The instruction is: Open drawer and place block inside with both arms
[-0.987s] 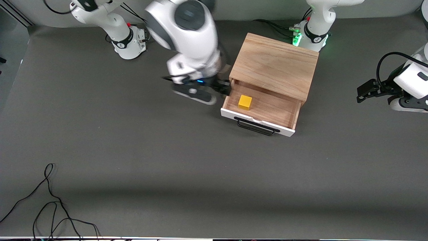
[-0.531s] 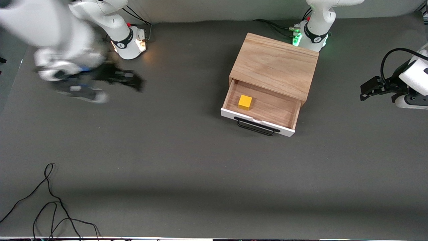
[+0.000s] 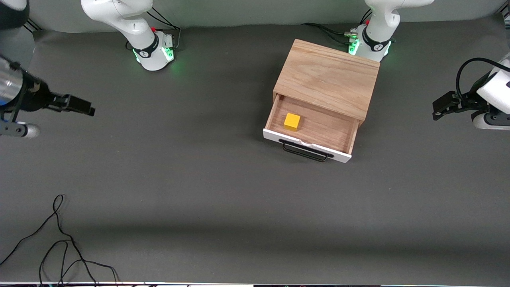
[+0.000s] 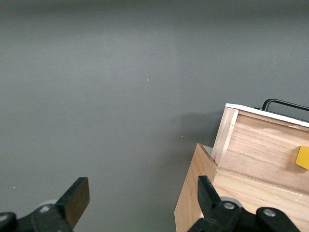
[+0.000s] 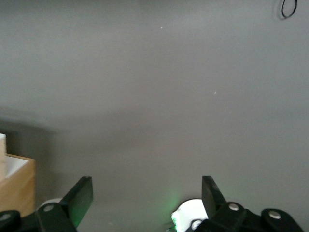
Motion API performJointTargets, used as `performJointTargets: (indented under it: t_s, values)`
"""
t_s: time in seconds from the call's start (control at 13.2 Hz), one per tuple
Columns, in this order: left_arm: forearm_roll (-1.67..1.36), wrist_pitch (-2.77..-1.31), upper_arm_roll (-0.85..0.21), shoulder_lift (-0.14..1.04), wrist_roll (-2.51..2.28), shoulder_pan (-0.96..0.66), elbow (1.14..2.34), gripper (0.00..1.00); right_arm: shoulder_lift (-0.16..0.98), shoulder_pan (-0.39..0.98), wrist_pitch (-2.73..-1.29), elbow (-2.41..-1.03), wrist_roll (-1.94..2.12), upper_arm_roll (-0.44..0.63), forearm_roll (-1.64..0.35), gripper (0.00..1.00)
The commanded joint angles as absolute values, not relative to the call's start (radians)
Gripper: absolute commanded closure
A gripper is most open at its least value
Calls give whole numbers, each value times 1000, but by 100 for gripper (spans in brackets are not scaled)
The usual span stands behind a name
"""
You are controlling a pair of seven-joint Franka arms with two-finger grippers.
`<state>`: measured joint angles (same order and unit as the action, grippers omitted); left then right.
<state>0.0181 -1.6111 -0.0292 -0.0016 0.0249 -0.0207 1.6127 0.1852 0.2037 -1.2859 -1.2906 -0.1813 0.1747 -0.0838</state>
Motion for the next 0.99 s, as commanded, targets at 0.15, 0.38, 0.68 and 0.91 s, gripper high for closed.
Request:
performJointTargets:
  t_s: [0.15,0.38,0.68,0.91]
  values:
    - [31,-1591,-25,-8,45,-28,1601,0,158,216,-1428,-1437,-51,282,-97,0]
    - [31,-1591,-25,-8,45,-28,1601,0,141,218,-1514,-1497,-49,291,-92,0]
    - [29,-1592,-25,-8,46,-28,1601,0,140,224,-1519,-1496,-51,290,-89,0]
    - [29,-1592,-25,-6,46,-28,1601,0,138,227,-1516,-1497,-52,287,-89,0]
